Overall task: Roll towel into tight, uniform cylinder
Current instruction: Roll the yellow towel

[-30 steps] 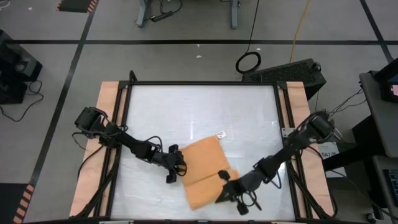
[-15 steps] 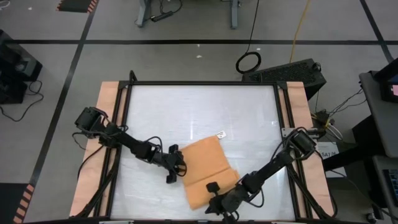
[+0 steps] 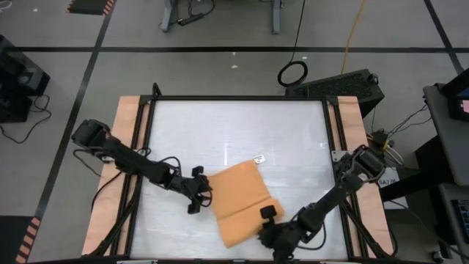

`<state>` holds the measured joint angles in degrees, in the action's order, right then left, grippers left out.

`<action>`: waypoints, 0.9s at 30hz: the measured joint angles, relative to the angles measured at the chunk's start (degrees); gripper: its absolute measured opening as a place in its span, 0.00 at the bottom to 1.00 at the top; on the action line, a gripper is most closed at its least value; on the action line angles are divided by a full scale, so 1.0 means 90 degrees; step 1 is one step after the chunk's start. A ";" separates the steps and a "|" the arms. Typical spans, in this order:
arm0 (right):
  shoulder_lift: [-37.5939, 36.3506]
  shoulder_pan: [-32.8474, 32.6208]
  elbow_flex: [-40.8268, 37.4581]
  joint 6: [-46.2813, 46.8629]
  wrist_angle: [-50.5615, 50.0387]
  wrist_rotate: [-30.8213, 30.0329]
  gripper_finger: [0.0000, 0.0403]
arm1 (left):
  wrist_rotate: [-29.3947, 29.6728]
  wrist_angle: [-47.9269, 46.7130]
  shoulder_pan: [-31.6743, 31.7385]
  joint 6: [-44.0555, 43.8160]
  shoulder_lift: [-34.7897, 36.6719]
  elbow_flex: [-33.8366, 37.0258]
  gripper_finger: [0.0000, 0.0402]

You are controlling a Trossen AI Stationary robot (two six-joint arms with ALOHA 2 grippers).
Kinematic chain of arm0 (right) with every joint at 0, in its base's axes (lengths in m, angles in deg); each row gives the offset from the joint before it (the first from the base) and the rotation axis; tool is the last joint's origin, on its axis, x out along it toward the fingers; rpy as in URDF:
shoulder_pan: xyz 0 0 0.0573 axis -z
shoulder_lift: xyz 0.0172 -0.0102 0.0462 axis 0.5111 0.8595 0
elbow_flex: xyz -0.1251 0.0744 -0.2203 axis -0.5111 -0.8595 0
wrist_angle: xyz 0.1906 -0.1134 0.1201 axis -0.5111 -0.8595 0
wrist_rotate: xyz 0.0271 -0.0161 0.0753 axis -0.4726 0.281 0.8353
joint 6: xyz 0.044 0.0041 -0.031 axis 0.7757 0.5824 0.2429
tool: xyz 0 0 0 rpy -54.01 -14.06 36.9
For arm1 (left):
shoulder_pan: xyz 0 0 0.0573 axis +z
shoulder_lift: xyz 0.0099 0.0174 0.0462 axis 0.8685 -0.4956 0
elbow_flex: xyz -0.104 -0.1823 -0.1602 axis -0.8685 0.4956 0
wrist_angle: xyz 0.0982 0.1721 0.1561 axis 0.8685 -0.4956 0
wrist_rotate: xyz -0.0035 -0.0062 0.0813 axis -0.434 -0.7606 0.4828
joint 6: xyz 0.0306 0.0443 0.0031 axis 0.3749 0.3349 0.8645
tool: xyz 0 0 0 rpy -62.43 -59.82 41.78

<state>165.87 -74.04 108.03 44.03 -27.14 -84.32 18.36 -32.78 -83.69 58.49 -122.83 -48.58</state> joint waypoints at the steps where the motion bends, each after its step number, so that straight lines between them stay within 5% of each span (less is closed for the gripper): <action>1: -0.0009 -0.0065 0.0001 0.0054 -0.0206 -0.0062 0.18 | 0.0059 -0.0140 -0.0002 -0.0046 0.0129 0.0001 0.45; 7: -0.0088 -0.0500 -0.0002 0.0102 -0.1083 -0.0897 0.43 | 0.0151 0.0637 -0.0587 -0.0384 0.0617 -0.0012 0.61; 14: -0.0118 -0.0665 0.0000 -0.0368 -0.1227 -0.1878 0.68 | 0.1607 0.2895 -0.1937 0.0102 -0.0120 -0.0021 0.64; 27: -0.0114 0.0333 0.0000 -0.0582 -0.1355 -0.0885 0.72 | 0.2685 0.3705 -0.2332 0.0751 -0.1943 -0.1227 0.64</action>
<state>164.84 -71.05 108.03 38.79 -39.33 -92.28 42.53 0.56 -104.68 65.25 -140.32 -59.63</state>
